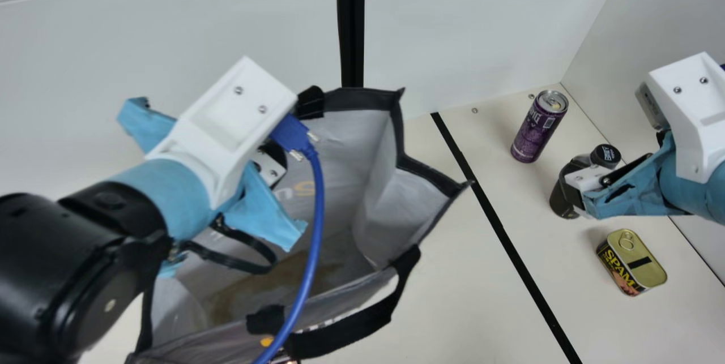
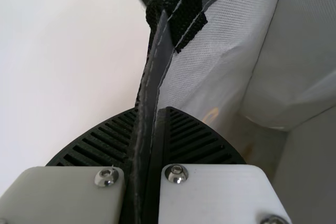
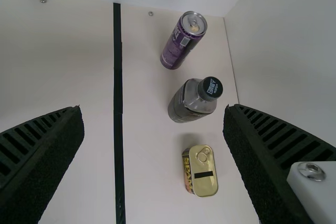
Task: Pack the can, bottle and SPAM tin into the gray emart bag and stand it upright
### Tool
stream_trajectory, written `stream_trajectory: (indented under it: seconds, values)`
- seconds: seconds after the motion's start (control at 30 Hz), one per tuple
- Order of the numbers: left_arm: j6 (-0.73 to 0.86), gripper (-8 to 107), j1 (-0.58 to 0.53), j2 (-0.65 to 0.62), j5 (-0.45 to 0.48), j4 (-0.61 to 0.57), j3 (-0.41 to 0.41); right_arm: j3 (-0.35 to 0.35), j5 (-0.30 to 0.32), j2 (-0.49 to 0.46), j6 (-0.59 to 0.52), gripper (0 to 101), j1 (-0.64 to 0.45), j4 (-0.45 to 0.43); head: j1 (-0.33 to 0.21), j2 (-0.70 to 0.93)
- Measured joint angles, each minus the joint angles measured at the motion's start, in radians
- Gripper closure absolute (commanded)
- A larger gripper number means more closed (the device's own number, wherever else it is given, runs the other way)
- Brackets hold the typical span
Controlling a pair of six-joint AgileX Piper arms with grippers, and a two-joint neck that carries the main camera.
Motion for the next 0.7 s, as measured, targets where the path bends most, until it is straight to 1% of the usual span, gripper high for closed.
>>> stream_trajectory:
  seconds: [0.2, 0.4, 0.7]
  values:
    - [-0.103, 107, 0.002, -0.054, 0.0, 0.102, 0.049, 0.0, 0.0, 0.0, 0.0, 6, 0.0, 0.0, 0.002, -0.002]
    - [-0.21, 107, 0.0, -0.111, 0.002, 0.23, 0.106, 0.0, 0.0, 0.0, 0.0, 6, 0.0, 0.0, 0.002, -0.002]
    - [-0.364, 107, -0.008, -0.202, -0.001, 0.453, 0.242, 0.0, 0.0, 0.0, 0.0, 6, 0.0, 0.0, 0.0, -0.002]
